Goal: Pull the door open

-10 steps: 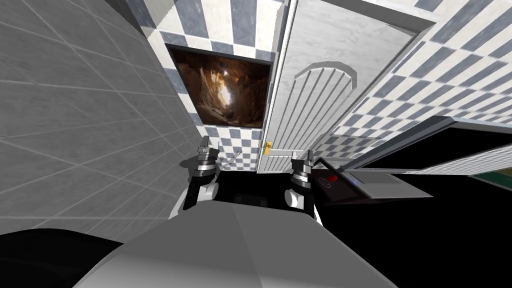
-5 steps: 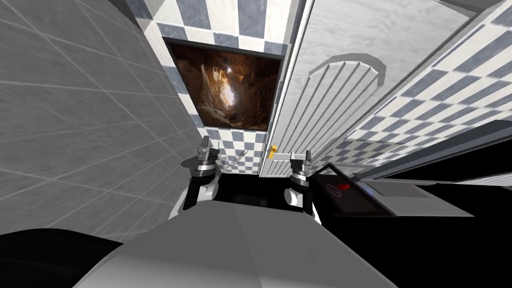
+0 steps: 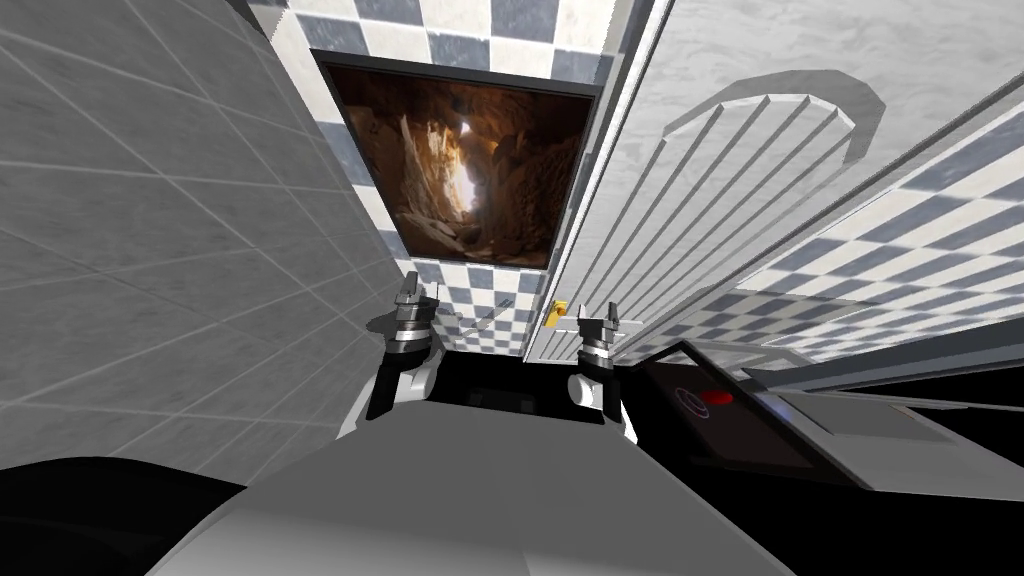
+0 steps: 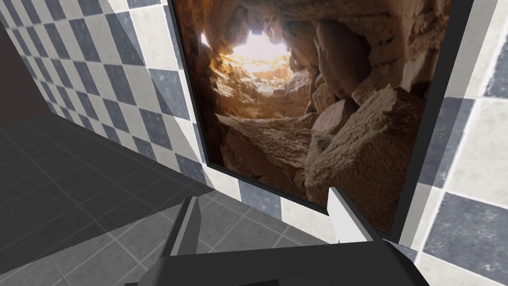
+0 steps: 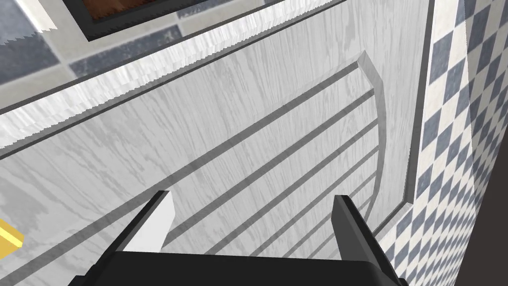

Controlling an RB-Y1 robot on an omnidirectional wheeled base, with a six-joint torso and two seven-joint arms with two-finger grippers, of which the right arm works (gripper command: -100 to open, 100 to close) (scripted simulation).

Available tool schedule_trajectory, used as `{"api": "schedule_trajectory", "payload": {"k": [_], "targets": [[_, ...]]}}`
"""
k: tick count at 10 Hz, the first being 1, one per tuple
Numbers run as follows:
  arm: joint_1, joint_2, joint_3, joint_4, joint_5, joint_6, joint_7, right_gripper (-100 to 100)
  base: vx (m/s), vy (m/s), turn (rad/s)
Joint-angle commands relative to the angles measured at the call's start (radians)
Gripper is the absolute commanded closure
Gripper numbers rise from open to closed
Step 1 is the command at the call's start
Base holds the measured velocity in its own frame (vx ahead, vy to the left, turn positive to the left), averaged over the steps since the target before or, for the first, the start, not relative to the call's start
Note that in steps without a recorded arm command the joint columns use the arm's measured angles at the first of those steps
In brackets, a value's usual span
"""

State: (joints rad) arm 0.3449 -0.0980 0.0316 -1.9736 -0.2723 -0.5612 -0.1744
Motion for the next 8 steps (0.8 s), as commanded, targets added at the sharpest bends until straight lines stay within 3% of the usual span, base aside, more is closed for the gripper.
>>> {"api": "schedule_trajectory", "payload": {"k": [1,4,8], "targets": [[-0.018,-0.007,-0.005,0.03,-0.022,0.003,-0.022,-100,0.129,0.057,0.094],[-0.054,-0.016,-0.012,0.093,-0.065,0.009,-0.062,-100,0.132,0.032,0.115],[-0.094,-0.024,-0.02,0.161,-0.114,0.014,-0.107,-100,0.053,0.013,0.079]]}}
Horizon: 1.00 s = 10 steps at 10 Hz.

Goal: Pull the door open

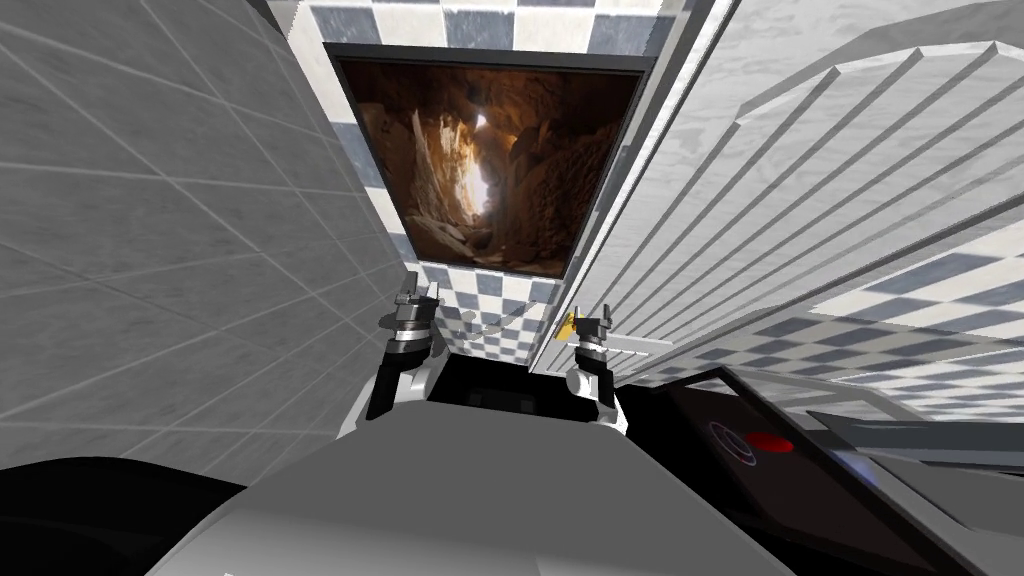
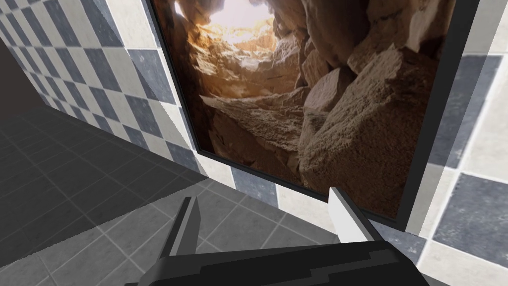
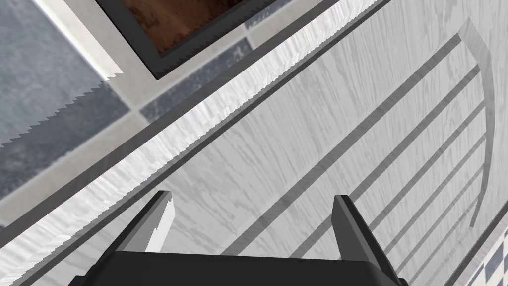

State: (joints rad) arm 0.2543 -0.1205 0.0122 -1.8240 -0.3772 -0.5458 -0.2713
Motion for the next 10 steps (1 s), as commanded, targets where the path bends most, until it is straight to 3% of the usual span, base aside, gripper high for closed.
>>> {"api": "schedule_trajectory", "payload": {"k": [1,10], "targets": [[-0.013,-0.003,-0.002,0.029,-0.021,0.0,-0.022,-100,0.035,-0.003,0.088],[-0.106,-0.012,-0.02,0.188,-0.133,0.014,-0.126,-100,0.004,-0.019,0.089]]}}
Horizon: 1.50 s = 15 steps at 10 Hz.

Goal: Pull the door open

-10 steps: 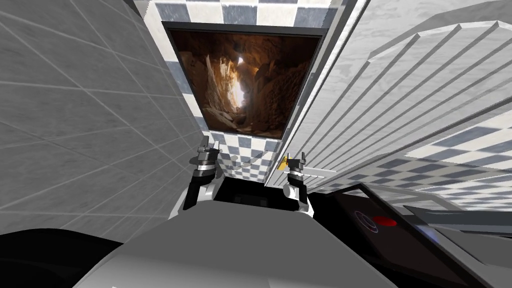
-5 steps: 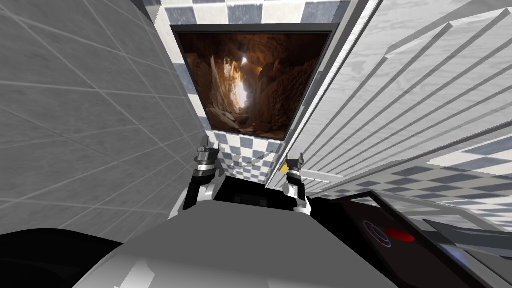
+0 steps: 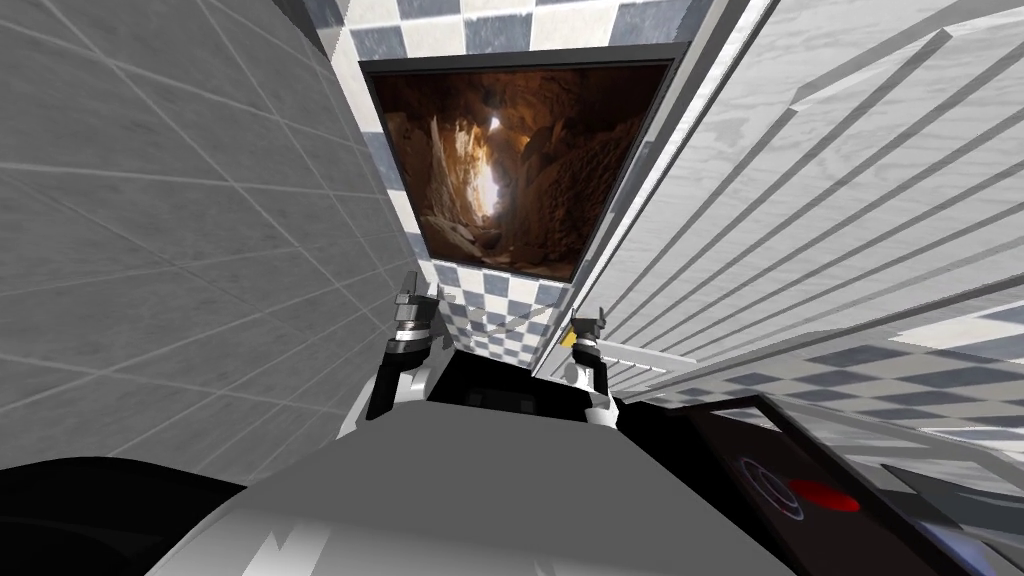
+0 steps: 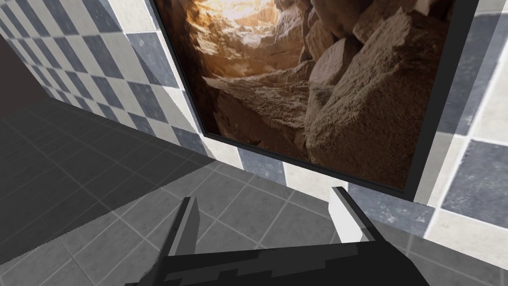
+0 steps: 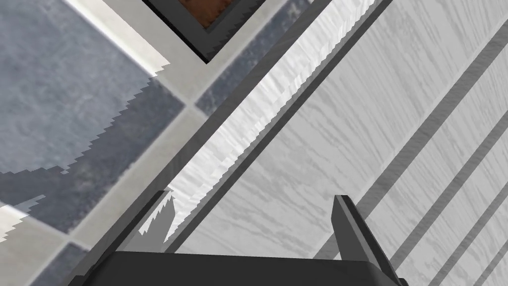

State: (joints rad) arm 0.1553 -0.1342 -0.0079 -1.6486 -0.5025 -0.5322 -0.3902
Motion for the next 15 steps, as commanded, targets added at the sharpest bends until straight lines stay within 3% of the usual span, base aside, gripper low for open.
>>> {"api": "schedule_trajectory", "payload": {"k": [1,15], "targets": [[-0.017,0.001,-0.002,0.03,-0.02,0.002,-0.019,-100,-0.02,-0.021,0.079],[-0.166,0.002,-0.031,0.285,-0.198,0.023,-0.186,-100,-0.063,-0.035,0.087]]}}
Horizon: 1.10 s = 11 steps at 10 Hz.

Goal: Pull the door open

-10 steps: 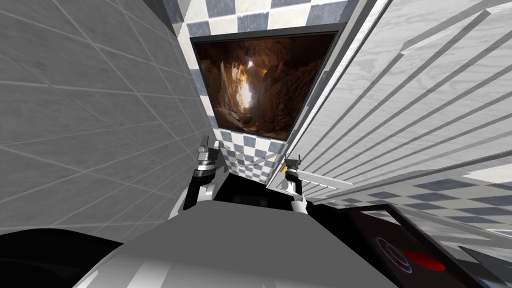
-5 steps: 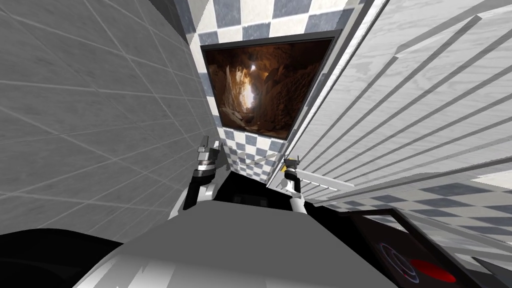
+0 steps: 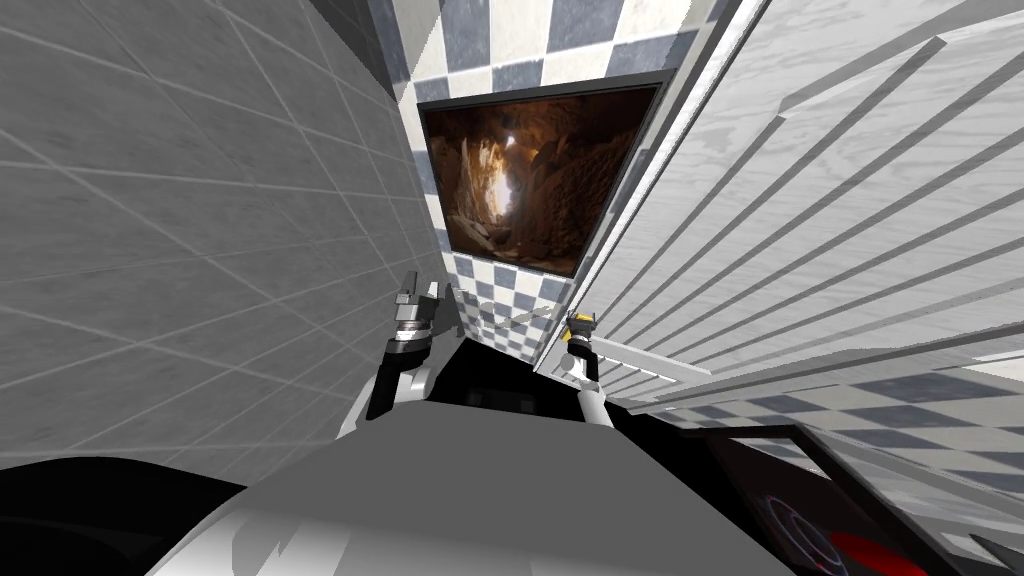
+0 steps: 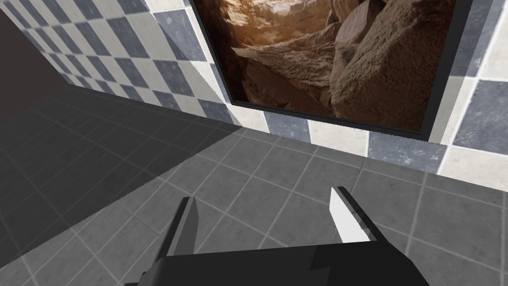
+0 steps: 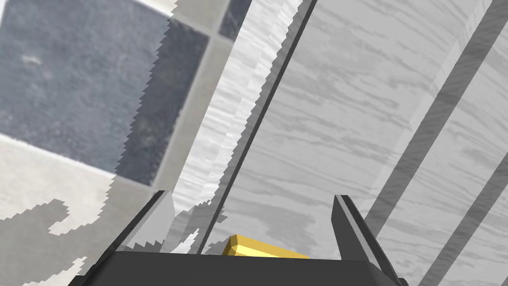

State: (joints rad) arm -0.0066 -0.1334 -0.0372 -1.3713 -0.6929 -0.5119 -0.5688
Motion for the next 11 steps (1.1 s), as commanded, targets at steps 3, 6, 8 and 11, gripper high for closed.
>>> {"api": "schedule_trajectory", "payload": {"k": [3,6,8,11], "targets": [[-0.039,0.003,-0.008,0.067,-0.049,0.008,-0.046,-100,-0.097,-0.043,0.09],[-0.069,0.006,-0.014,0.117,-0.085,0.012,-0.079,-100,-0.11,-0.04,0.077],[-0.093,0.008,-0.019,0.159,-0.114,0.015,-0.106,-100,-0.109,-0.046,0.1],[-0.121,0.011,-0.024,0.205,-0.147,0.019,-0.137,-100,-0.121,-0.015,0.068]]}}
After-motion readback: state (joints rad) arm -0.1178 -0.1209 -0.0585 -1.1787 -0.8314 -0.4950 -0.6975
